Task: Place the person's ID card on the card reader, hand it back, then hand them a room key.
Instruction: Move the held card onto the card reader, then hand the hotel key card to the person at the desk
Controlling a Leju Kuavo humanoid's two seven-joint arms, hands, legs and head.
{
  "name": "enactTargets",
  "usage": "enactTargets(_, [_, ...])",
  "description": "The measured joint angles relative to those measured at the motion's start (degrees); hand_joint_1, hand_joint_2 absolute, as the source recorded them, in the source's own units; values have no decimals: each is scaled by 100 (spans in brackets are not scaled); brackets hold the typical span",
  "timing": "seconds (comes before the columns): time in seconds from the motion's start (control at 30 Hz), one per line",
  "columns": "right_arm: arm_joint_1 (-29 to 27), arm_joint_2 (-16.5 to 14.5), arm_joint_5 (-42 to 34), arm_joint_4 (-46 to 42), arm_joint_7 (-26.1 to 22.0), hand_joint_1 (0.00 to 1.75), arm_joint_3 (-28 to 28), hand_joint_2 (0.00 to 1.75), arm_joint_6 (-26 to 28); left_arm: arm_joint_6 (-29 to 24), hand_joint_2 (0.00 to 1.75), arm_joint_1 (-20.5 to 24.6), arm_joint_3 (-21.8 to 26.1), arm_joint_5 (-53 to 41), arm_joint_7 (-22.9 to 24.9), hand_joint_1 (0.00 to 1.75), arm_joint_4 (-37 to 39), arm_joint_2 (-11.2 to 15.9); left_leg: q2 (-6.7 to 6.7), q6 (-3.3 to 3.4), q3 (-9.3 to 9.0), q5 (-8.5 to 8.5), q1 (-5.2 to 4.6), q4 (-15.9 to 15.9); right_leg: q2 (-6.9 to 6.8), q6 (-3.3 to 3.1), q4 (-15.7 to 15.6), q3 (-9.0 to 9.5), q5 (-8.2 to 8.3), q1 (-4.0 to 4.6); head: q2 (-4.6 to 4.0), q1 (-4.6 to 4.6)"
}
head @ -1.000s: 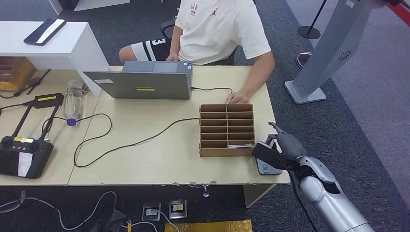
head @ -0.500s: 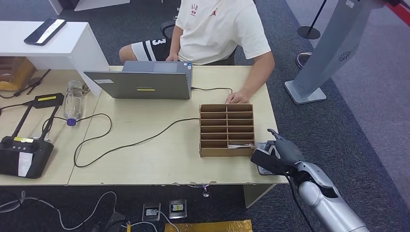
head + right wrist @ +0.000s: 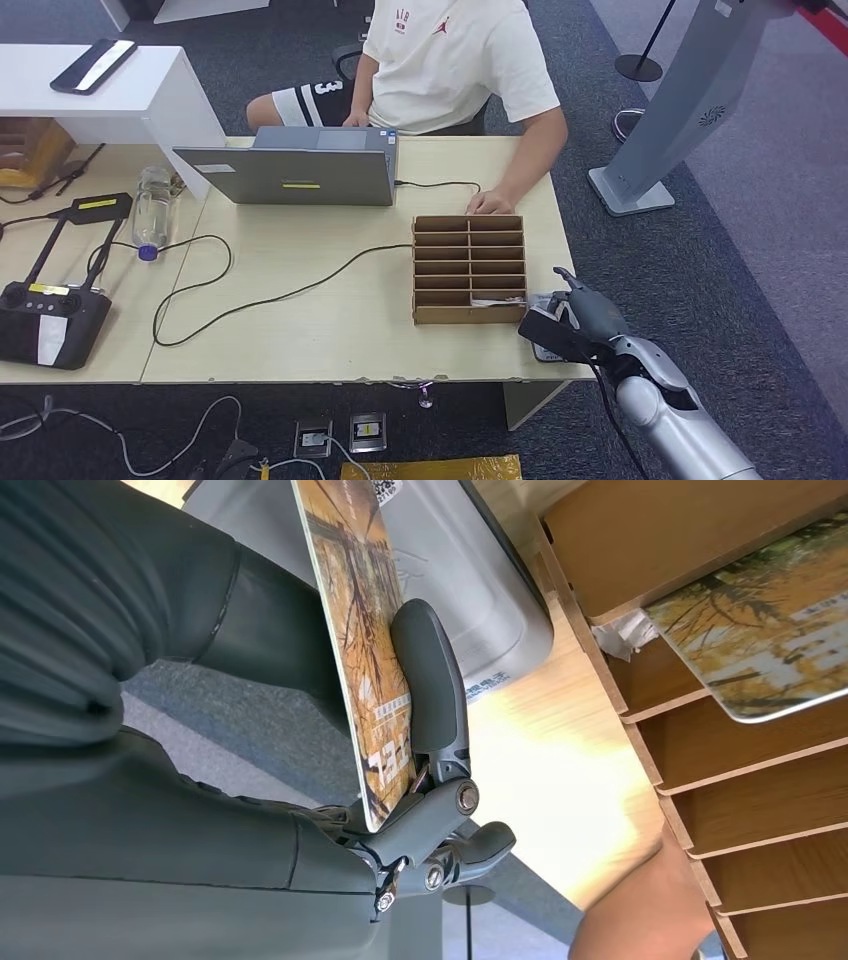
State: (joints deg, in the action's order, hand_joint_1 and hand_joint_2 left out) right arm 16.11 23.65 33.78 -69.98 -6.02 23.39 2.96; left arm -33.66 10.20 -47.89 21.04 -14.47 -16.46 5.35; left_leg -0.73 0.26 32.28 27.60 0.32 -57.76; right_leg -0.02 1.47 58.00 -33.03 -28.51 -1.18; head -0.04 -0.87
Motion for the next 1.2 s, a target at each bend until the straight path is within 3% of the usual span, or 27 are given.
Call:
enactTargets(0.47, [135,-26,-62,56,-106,175,-21,175,234,-25,0,1,0,-77,0,0,-37,0,3,0,1,0,-1,0,2,2,0,1,1,-1,0,1])
enactTargets(0.73, [1340,116,215,101,-604,175,-487,175,874,-63,0,87,-2,-359,-19,0,-83,-4,13,-3,0,-6,-3,-2,6,5,1,-2,6,-3,0,-1])
enactTargets(0.97, [2402,192,508,159,-764,175,-850,175,840,-66,0,194,-3,-498,-42,0,-87,-14,13,-3,5,-6,-2,-2,6,5,1,-7,6,-2,0,1])
enactTargets(1.2, [2741,142,809,232,-788,175,-861,175,851,-63,0,280,-6,-552,-44,0,-86,-51,6,-3,8,-6,0,-2,2,4,1,-5,6,0,0,1])
